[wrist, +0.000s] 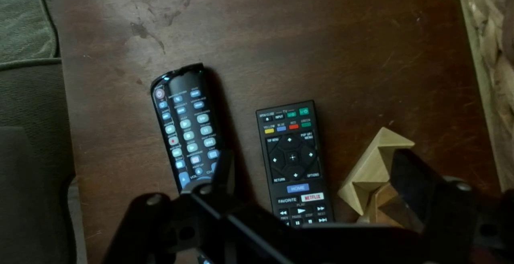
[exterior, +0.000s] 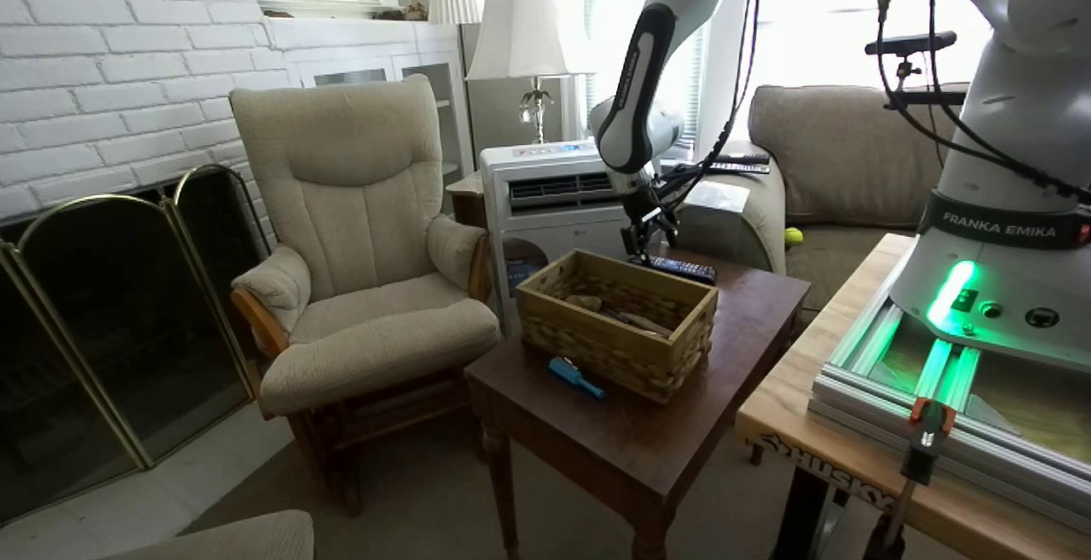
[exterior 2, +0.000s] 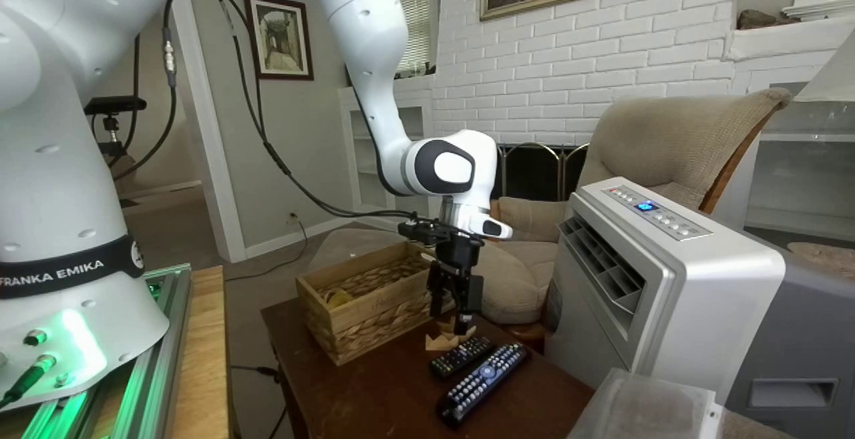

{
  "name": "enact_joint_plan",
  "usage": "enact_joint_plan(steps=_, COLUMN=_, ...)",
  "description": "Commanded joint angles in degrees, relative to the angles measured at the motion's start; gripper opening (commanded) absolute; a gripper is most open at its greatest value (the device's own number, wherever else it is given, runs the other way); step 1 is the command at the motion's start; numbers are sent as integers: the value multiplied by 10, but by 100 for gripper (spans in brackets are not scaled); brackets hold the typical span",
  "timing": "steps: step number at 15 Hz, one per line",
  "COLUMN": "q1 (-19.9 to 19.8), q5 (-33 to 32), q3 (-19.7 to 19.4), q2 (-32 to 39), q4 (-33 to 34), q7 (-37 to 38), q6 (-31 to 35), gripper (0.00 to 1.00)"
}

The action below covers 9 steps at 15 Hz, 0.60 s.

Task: Pile up the three brown objects on the table

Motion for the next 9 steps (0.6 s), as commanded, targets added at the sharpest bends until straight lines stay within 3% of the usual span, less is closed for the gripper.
enact_joint_plan(steps=1, q1=2, q5=-23, q3=2, q2=-14, q4=-26, q7=4, q6=23, gripper=100)
enact_joint_plan(steps=9, q1=3, q5=-15, q3=10, q2=-6, q4=-46, q7=1, q6=74, gripper=100)
